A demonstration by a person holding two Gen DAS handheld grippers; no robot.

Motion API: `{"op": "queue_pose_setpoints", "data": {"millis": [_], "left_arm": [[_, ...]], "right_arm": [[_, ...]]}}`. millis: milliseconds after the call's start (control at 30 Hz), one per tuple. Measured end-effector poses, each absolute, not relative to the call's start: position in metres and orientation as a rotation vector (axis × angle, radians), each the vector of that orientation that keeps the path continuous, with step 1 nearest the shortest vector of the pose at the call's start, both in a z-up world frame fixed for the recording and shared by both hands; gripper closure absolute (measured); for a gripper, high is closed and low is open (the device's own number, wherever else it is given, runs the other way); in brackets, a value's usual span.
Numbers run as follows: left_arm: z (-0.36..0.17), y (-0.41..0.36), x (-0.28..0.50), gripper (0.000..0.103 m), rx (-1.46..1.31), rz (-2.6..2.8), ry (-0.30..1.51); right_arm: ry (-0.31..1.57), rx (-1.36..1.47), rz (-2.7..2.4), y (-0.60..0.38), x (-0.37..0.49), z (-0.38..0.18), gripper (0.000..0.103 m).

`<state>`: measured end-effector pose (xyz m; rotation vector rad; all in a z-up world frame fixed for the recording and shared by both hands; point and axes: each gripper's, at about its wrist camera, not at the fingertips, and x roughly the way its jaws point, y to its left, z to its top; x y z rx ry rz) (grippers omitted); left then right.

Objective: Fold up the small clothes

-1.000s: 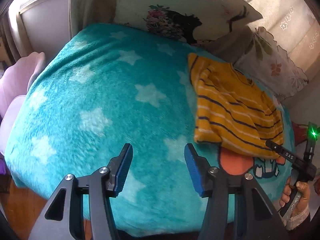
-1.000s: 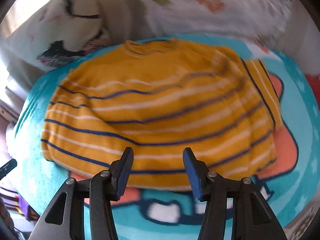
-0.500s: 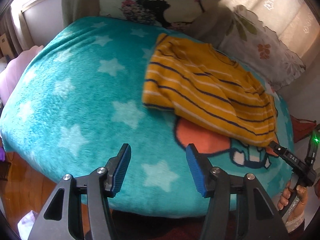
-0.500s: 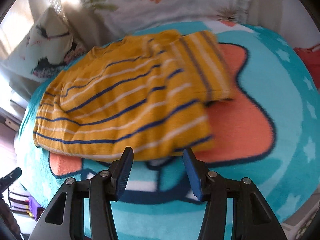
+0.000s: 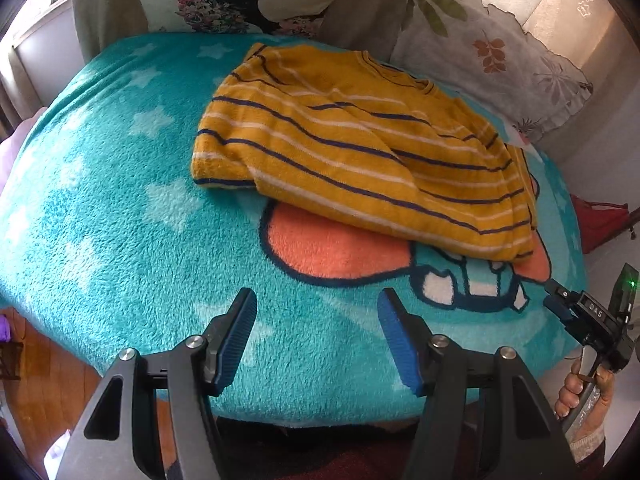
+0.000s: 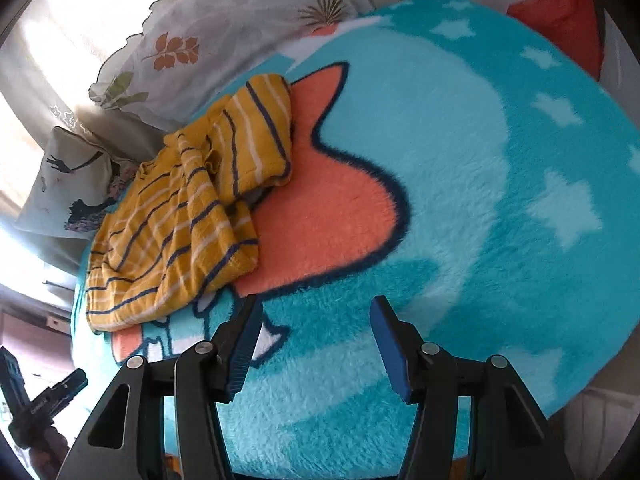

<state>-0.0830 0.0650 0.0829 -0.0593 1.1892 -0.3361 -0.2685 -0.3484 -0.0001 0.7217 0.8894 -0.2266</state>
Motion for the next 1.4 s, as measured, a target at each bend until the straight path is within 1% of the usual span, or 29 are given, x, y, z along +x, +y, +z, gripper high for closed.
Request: {"op": "queue_pose_setpoints", "data": {"millis": [67, 167, 267, 333, 400, 500, 633, 667, 700, 733, 767, 800, 867, 967, 1100, 1333, 1367, 1400], "left_arm": [[0.084, 0.066, -0.083, 0.041, -0.060, -0.324, 1.187], [0.087, 0.070, -0.084, 0.041, -0.062, -0.303, 1.175], [0.086, 0.077, -0.084, 0.041, -0.074, -0.278, 1.178], [0.084, 0.082, -0.084, 0.041, -0.087, -0.260, 1.186], [0.083, 0.085, -0.085, 0.041, -0.093, -0.246, 1.190], [0.085, 0.088, -0.088, 0.041, -0.085, -0.232, 1.183], [0.086, 0.100, -0.093, 0.041, -0.095, -0.189, 1.178], [0.085, 0.103, -0.094, 0.041, -0.101, -0.177, 1.179], [0.085, 0.111, -0.095, 0.041, -0.117, -0.155, 1.180], [0.085, 0.116, -0.096, 0.041, -0.126, -0.142, 1.180], [0.085, 0.122, -0.097, 0.041, -0.137, -0.124, 1.179], [0.086, 0.129, -0.098, 0.041, -0.149, -0.103, 1.178], [0.086, 0.138, -0.099, 0.041, -0.165, -0.079, 1.177], [0.081, 0.144, -0.097, 0.041, -0.171, -0.066, 1.192], [0.073, 0.139, -0.091, 0.041, -0.160, -0.089, 1.225], [0.067, 0.119, -0.080, 0.041, -0.114, -0.159, 1.242], [0.068, 0.117, -0.078, 0.041, -0.109, -0.166, 1.239], [0.068, 0.116, -0.075, 0.041, -0.107, -0.174, 1.234]], "right_arm": [[0.879, 0.692, -0.255, -0.346, -0.259, 0.005, 0.043], [0.813, 0.673, -0.238, -0.346, -0.247, 0.022, 0.043], [0.809, 0.643, -0.181, -0.341, -0.223, 0.031, 0.043], [0.803, 0.556, -0.151, -0.330, -0.203, 0.042, 0.046], [0.794, 0.478, -0.106, -0.315, -0.177, 0.053, 0.058], [0.799, 0.472, -0.005, -0.299, -0.131, 0.061, 0.066], [0.883, 0.507, 0.057, -0.294, -0.079, 0.040, 0.066], [0.926, 0.484, 0.031, -0.296, -0.064, 0.028, 0.068], [0.941, 0.463, 0.008, -0.298, -0.056, 0.023, 0.082], [0.940, 0.433, -0.016, -0.300, -0.051, 0.019, 0.090], [0.929, 0.391, -0.064, -0.304, -0.048, 0.021, 0.092], [0.939, 0.361, -0.113, -0.307, -0.046, 0.022, 0.092], [0.911, 0.436, -0.086, -0.322, -0.051, 0.029, 0.091], [0.837, 0.547, -0.103, -0.353, -0.074, 0.041, 0.084], [0.804, 0.613, -0.145, -0.380, -0.101, 0.046, 0.083], [0.812, 0.601, -0.101, -0.356, -0.122, 0.043, 0.081], [0.810, 0.596, -0.082, -0.349, -0.123, 0.046, 0.076], [0.810, 0.589, -0.065, -0.343, -0.124, 0.049, 0.068]]}}
